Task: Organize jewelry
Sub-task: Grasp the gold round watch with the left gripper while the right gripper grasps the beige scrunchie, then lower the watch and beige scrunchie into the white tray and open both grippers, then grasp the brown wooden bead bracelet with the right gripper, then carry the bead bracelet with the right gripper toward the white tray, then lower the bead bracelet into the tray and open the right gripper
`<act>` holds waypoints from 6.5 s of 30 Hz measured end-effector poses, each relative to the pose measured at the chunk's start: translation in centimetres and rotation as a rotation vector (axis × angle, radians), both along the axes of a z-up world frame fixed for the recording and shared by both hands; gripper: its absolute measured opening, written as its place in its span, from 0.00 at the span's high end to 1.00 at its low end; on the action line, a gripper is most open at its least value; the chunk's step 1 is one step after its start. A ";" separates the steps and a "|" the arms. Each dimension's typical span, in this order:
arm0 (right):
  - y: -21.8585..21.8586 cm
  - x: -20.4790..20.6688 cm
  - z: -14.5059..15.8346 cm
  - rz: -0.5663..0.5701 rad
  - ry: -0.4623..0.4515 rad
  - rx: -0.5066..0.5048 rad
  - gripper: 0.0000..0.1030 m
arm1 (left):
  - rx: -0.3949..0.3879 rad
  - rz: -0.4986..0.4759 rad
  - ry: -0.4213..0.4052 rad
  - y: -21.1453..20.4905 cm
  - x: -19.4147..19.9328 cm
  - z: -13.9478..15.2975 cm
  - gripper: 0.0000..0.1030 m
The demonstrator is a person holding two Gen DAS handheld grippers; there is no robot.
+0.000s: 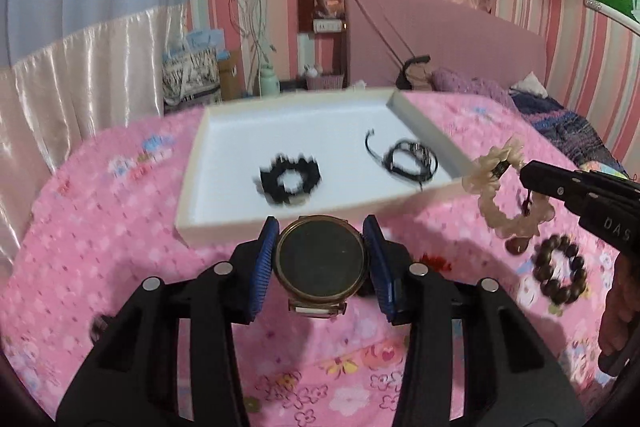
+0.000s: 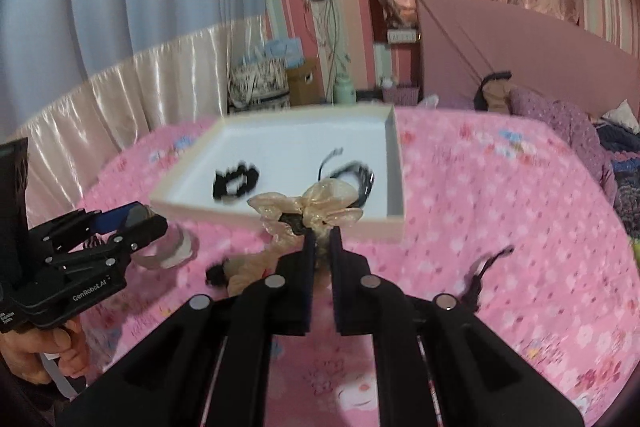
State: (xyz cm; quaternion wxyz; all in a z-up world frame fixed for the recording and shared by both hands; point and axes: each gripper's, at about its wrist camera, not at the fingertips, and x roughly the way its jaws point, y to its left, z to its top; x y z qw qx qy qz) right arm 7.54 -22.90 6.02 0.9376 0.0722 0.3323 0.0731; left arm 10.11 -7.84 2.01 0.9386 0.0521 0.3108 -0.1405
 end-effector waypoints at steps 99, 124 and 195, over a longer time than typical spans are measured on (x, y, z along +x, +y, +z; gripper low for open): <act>-6.7 7.3 -0.9 -0.036 -0.010 0.124 0.35 | 0.074 0.172 -0.218 1.4 7.0 -2.8 0.03; -9.5 -5.6 -10.4 0.023 0.240 -0.184 0.61 | -0.038 0.044 0.015 2.8 -6.3 -3.9 0.03; 4.2 9.1 -2.9 0.001 -0.195 -0.047 0.83 | -0.075 0.108 -0.173 2.7 10.0 1.3 0.99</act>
